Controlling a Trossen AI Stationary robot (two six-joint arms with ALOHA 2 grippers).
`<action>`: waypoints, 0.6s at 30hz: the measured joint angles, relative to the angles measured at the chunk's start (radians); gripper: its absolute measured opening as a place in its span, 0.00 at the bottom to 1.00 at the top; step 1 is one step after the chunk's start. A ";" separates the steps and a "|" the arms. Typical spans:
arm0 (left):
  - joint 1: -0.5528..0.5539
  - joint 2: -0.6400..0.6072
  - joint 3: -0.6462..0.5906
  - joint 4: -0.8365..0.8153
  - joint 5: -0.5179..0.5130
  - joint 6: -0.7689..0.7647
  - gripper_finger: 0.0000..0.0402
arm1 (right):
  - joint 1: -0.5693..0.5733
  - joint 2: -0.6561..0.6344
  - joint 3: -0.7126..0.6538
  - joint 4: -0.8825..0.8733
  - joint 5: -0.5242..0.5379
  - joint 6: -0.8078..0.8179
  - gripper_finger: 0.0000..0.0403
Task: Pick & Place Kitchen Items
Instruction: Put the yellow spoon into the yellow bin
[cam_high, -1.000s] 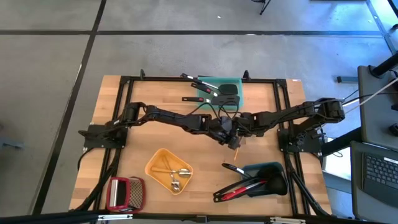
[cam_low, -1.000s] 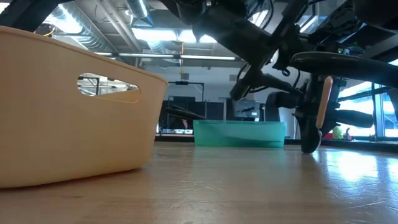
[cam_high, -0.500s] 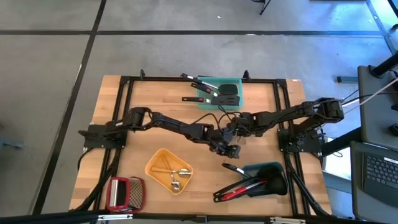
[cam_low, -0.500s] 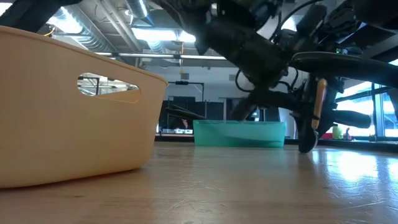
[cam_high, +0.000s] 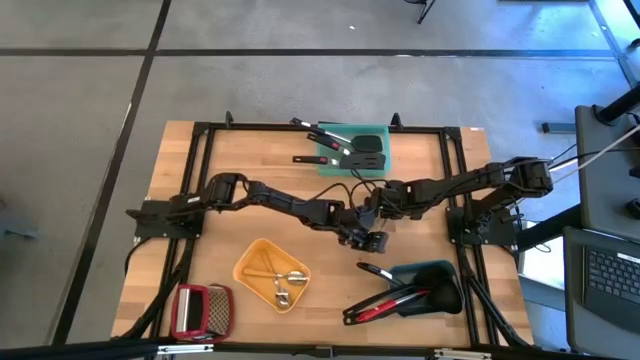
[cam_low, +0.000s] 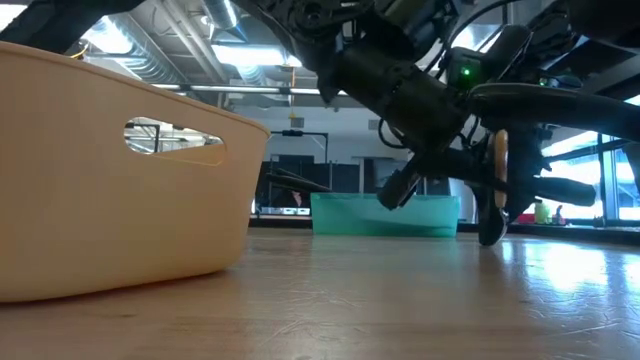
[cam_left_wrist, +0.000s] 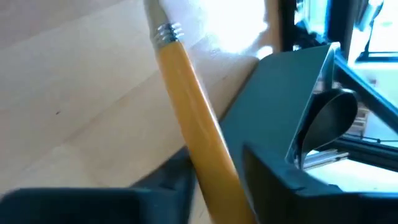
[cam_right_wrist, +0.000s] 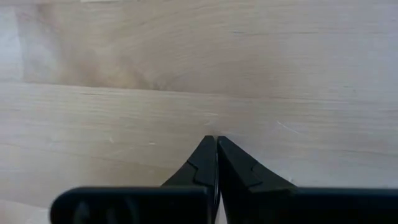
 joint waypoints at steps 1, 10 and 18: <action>0.001 -0.001 0.000 -0.018 0.008 -0.004 0.24 | 0.000 0.000 0.000 -0.001 0.002 -0.003 0.02; 0.011 -0.048 -0.006 -0.275 0.035 0.186 0.11 | -0.009 -0.010 -0.001 0.018 -0.034 -0.116 0.09; 0.009 -0.150 0.000 -0.487 0.030 0.495 0.03 | -0.049 -0.115 -0.005 0.036 -0.131 -0.240 0.35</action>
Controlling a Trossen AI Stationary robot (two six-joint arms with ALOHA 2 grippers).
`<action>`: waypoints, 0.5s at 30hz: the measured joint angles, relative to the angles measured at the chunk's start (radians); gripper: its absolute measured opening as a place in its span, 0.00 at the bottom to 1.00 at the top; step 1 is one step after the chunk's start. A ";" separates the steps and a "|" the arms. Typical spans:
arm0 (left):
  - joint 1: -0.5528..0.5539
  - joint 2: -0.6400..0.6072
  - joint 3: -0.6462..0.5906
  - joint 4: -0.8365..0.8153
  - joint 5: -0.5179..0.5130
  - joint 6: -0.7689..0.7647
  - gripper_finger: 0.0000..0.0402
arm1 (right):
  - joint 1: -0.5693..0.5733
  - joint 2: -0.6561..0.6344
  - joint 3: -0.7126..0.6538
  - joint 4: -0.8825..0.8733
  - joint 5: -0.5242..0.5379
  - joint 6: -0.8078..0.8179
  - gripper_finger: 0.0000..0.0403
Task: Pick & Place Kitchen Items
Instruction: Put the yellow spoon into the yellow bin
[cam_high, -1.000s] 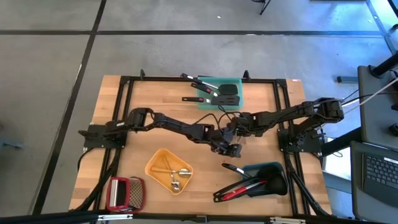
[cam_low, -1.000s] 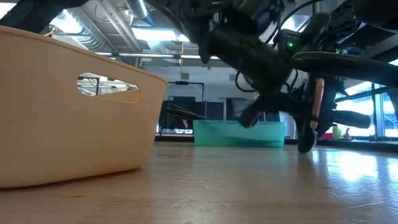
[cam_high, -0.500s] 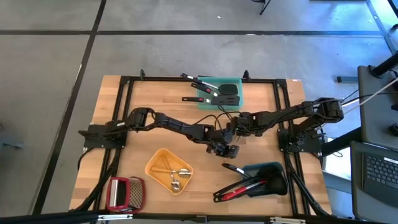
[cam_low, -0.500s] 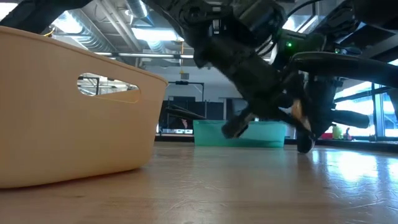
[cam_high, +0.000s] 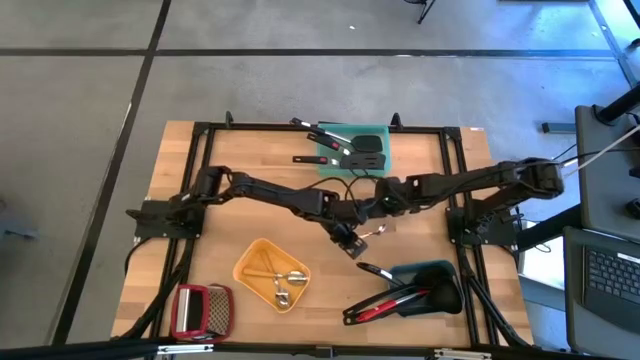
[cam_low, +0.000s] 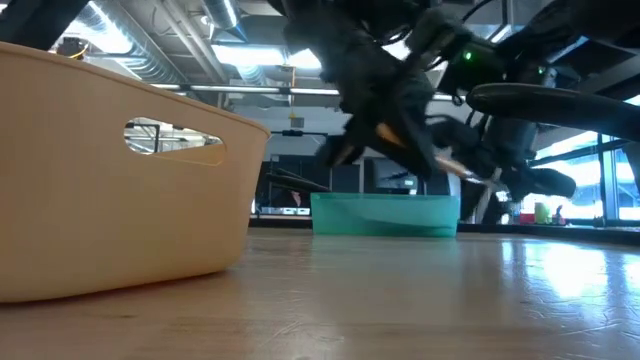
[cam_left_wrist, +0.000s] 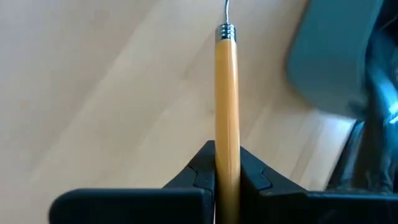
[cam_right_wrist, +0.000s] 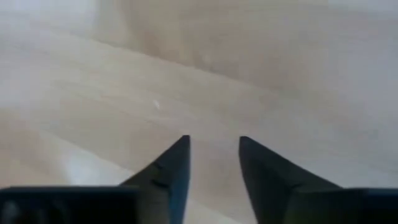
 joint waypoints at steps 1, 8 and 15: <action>0.003 -0.011 -0.001 -0.034 -0.002 0.023 0.03 | -0.003 -0.020 0.000 0.004 0.000 -0.010 0.39; 0.037 -0.114 -0.002 -0.310 0.044 0.250 0.03 | -0.035 -0.173 0.002 0.043 -0.065 -0.147 0.55; 0.065 -0.283 -0.002 -0.573 0.099 0.514 0.03 | -0.053 -0.310 0.003 0.089 -0.259 -0.328 0.59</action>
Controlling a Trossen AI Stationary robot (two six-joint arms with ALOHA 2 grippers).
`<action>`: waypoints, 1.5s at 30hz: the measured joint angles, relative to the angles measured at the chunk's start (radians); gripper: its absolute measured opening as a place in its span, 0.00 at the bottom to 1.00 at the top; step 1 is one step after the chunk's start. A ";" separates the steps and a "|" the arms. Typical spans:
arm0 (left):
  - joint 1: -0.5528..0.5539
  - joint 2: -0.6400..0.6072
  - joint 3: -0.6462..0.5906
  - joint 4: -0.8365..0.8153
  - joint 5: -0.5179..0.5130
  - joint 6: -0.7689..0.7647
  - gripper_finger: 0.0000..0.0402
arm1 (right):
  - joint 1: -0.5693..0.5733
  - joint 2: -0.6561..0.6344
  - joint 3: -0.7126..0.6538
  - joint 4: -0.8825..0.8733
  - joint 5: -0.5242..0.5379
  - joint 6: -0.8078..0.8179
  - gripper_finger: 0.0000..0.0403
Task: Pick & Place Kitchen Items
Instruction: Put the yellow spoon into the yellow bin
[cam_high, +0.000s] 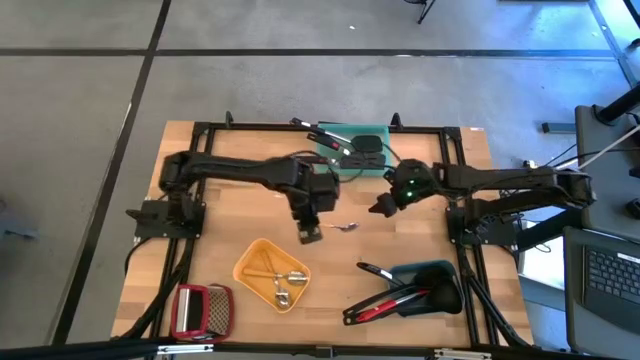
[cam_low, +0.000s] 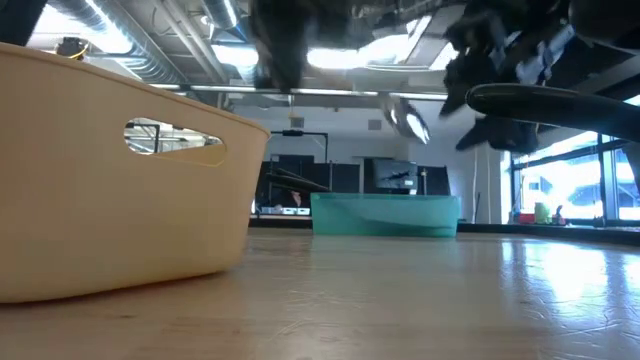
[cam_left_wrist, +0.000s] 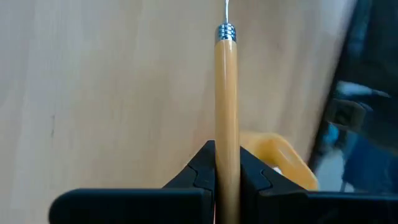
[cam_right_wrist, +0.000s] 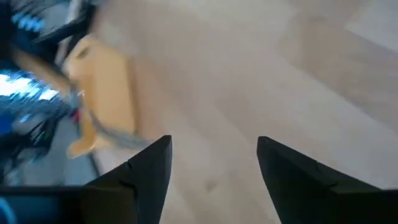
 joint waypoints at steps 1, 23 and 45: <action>0.000 -0.023 0.000 -0.010 0.019 0.023 0.03 | 0.000 -0.014 0.000 0.016 -0.031 -0.016 0.59; -0.494 -0.206 -0.009 -0.354 -0.557 -0.001 0.03 | 0.008 -0.075 0.000 0.127 0.003 -0.027 0.59; -0.723 -0.208 -0.423 -0.033 -0.697 -0.015 0.03 | 0.008 -0.075 0.000 0.130 0.065 -0.008 0.59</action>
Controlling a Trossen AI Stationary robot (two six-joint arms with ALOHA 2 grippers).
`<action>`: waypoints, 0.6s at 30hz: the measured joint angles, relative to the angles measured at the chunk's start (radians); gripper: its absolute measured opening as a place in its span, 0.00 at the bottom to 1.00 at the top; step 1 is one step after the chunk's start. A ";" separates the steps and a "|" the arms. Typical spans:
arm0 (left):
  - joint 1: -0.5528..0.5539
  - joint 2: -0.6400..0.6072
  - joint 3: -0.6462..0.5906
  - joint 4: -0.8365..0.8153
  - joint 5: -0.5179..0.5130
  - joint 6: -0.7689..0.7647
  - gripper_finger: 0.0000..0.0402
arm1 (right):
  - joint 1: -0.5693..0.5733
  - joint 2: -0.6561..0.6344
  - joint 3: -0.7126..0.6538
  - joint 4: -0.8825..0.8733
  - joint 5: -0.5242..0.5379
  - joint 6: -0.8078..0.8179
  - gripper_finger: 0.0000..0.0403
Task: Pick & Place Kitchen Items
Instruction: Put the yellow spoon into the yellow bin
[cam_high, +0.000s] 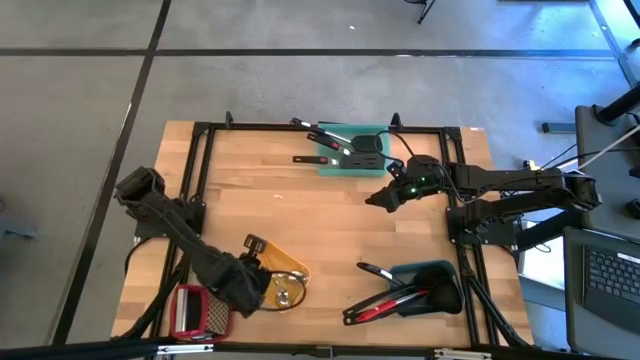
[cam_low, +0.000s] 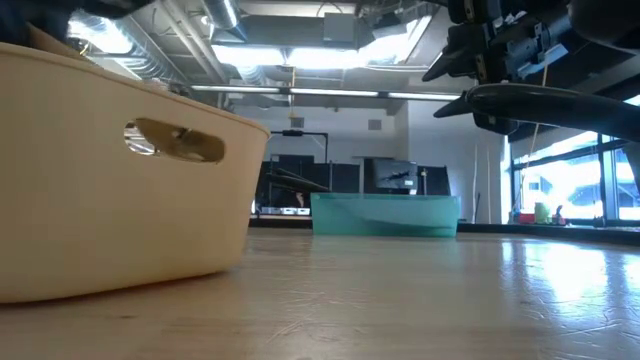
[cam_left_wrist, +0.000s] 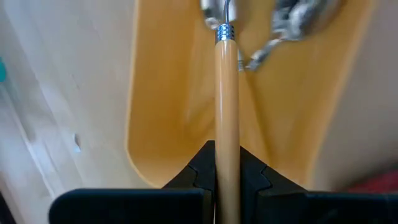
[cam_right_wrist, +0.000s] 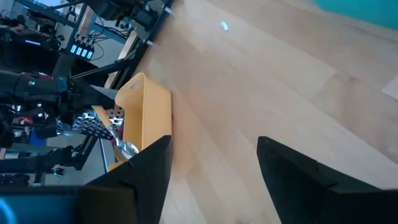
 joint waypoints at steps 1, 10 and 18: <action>0.010 0.002 -0.004 0.003 -0.003 0.001 0.03 | 0.000 0.000 0.000 0.000 0.001 0.000 0.59; 0.078 0.064 -0.032 0.103 0.042 0.122 0.03 | 0.000 0.000 0.000 0.000 0.050 0.003 0.59; 0.086 0.123 -0.033 0.116 0.019 0.124 0.04 | 0.000 0.000 0.000 0.001 0.053 0.044 0.59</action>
